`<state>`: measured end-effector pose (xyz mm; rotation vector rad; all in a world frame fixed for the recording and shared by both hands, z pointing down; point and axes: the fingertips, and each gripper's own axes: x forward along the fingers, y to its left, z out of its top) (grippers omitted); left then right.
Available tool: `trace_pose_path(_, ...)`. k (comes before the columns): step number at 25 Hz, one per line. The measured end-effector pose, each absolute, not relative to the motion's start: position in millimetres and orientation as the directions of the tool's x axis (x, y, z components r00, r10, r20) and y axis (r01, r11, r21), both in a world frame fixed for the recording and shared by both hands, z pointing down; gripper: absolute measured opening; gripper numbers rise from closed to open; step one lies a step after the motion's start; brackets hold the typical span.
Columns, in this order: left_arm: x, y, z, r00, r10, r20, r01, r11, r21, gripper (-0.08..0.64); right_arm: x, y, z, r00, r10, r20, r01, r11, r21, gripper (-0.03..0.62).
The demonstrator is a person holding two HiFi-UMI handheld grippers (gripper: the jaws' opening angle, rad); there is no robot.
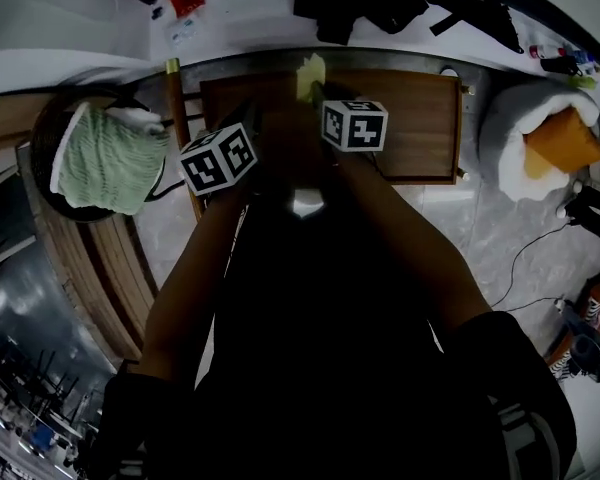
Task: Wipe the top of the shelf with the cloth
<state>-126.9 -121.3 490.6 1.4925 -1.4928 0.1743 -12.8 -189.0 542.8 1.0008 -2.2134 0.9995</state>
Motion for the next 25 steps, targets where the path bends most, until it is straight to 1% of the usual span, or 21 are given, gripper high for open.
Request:
trace_pose_path(5, -182.1, -85.8, 494.8, 0.194, -0.673, 0.714, -0.828, 0.279, 0.487, 0.011, -115.8, -139.8, 567.2, -0.669, -0.29, 0.684, -0.703, 0.545, -0.457, 0.046)
trace_pose_path(10, -204.7, -68.1, 493.7, 0.199, -0.665, 0.72, -0.837, 0.267, 0.479, 0.011, -179.3, -111.6, 585.4, -0.709, -0.205, 0.675, -0.63, 0.614, -0.475, 0.046)
trace_pose_path(13, -212.3, -61.6, 495.0, 0.218, -0.664, 0.715, -0.836, 0.251, 0.487, 0.011, -201.7, -102.1, 598.3, -0.724, -0.171, 0.669, -0.609, 0.613, -0.503, 0.045)
trace_pose_path(16, -216.4, -55.6, 499.1, 0.23, -0.656, 0.719, -0.841, 0.239, 0.486, 0.011, -213.0, -94.4, 610.4, -0.709, -0.148, 0.69, -0.613, 0.614, -0.497, 0.045)
trace_pose_path(25, -209.6, -48.7, 504.8, 0.255, -0.634, 0.73, -0.851, 0.211, 0.481, 0.011, -223.2, -95.0, 619.3, -0.682, -0.162, 0.713, -0.608, 0.667, -0.431, 0.046)
